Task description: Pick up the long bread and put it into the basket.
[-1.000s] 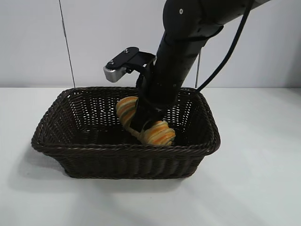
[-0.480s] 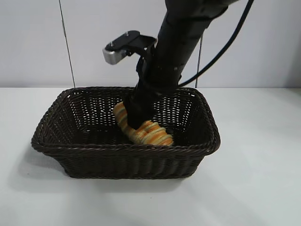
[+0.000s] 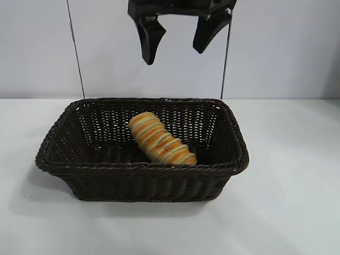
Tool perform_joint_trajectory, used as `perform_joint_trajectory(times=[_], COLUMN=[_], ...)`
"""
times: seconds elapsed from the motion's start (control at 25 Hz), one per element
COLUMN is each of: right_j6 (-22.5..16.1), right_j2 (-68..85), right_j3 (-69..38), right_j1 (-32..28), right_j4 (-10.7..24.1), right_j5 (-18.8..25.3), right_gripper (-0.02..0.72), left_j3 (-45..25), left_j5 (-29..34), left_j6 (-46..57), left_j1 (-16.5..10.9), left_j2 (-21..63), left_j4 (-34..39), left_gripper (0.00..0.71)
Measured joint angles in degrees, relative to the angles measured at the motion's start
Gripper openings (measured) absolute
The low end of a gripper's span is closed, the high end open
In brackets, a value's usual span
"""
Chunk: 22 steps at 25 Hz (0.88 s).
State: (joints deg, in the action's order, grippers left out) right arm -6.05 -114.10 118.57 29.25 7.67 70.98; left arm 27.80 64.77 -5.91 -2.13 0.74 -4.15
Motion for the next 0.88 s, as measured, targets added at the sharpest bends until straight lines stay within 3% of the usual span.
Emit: perform_joint_trajectory(times=[0.2, 0.68, 0.88], right_j6=[0.0, 4.9, 5.4], right_j2=[0.0, 0.0, 0.0], right_j3=[0.0, 0.0, 0.0], right_j1=[-6.2, -26.9, -32.8], right_j4=[0.0, 1.6, 1.7], right_j5=[0.2, 0.2, 0.2], right_gripper=[0.694, 0.694, 0.694], left_j3=[0.0, 0.0, 0.0], left_j5=[0.0, 0.0, 0.0], left_j6=[0.0, 0.0, 0.0], left_j1=[0.0, 0.0, 0.0], left_j2=[0.0, 0.0, 0.0], left_j4=[0.0, 0.0, 0.0], left_gripper=[0.694, 0.694, 0.694])
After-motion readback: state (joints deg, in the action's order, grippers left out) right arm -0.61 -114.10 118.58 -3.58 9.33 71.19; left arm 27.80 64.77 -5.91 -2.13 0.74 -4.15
